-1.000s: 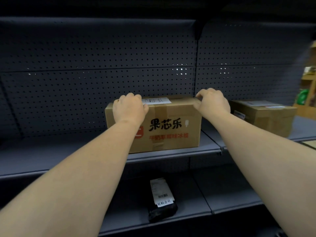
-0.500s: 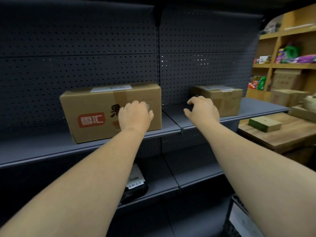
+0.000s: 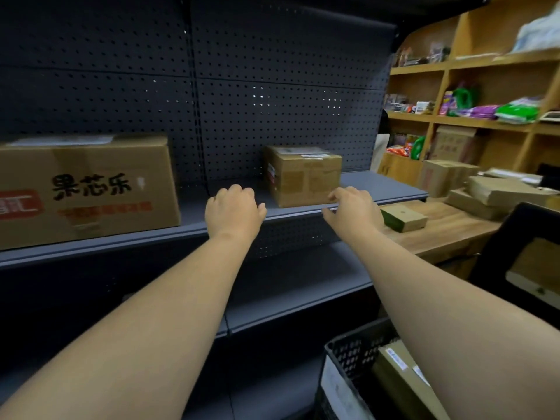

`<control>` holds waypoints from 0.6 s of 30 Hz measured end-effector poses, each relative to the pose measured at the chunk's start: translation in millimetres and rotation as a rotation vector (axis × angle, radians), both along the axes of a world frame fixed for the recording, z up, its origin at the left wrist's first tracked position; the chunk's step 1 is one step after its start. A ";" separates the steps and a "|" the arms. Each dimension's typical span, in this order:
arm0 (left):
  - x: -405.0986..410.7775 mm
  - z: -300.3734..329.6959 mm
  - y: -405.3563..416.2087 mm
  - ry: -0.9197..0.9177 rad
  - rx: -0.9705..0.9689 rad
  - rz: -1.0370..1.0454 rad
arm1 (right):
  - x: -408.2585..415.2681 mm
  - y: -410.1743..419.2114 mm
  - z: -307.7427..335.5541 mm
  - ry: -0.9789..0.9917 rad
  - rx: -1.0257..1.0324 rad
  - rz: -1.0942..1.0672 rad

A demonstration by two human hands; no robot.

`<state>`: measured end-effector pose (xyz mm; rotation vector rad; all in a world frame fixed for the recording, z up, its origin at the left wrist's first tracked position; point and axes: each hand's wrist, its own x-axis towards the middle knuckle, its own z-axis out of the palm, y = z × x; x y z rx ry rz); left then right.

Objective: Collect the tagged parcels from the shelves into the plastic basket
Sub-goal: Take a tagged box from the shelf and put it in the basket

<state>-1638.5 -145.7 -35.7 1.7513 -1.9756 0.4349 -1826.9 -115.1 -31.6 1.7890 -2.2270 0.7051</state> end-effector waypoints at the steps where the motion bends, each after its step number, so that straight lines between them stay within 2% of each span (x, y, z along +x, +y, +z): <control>1: -12.6 -2.5 0.2 0.006 0.004 -0.001 | -12.7 0.3 -2.4 0.002 0.007 0.001; 9: -81.1 -14.7 -5.5 0.056 0.010 0.004 | -85.7 -8.5 -12.1 0.011 0.023 0.019; 18: -93.7 1.4 -39.0 0.119 0.008 0.051 | -106.8 -48.5 -1.2 -0.048 0.001 0.057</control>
